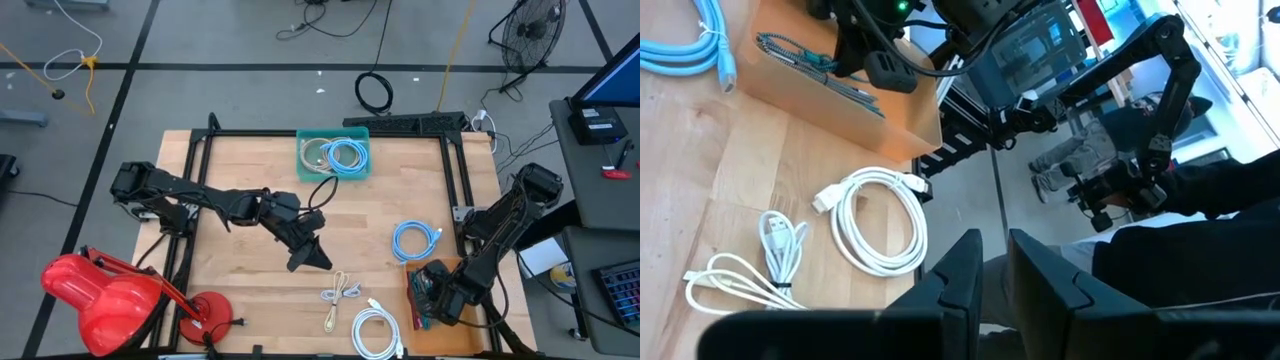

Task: Pick & Place USB Port
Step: Put the blue charger cable into the orange bin, then put the blue display cable into the blue bin

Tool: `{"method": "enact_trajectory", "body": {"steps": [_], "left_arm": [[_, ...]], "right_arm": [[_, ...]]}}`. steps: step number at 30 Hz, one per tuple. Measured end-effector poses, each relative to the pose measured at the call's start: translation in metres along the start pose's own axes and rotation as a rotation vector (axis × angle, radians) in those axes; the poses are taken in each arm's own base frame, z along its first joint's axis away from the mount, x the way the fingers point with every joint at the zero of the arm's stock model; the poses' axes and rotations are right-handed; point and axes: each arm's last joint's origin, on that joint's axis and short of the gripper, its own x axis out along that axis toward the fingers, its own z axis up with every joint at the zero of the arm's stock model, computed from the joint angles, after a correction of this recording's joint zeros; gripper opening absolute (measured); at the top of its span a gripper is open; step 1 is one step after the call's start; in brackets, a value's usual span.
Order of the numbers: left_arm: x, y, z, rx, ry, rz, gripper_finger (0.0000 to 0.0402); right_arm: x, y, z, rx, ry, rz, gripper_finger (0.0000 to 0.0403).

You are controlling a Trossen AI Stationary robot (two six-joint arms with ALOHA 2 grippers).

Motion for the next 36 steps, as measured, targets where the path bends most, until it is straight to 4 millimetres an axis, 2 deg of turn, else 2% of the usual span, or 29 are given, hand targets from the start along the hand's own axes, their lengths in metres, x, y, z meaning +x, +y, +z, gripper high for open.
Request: {"method": "enact_trajectory", "body": {"steps": [13, 16, 27, 32, 36], "left_arm": [[0.000, 0.000, 0.000, 0.009, -0.001, 0.001, 0.0051], [0.000, 0.000, 0.000, 0.009, -0.001, 0.001, 0.0051], [0.000, -0.001, 0.000, 0.014, -0.006, -0.004, 0.0051], [0.000, -0.001, 0.000, 0.014, -0.006, -0.004, 0.0051], [0.000, -0.001, 0.000, 0.017, -0.006, -0.004, 0.0051]], "right_arm": [[0.000, 0.001, -0.001, 0.005, 0.029, -0.004, 0.0030], [0.000, 0.001, -0.002, 0.006, 0.034, -0.001, 0.0054], [0.000, 0.001, 0.000, 0.008, 0.024, -0.002, 0.0178], [-0.006, 0.000, 0.001, -0.001, 0.028, 0.019, 0.0207], [-0.019, -0.001, 0.003, -0.012, 0.007, 0.103, 0.0212]]}}
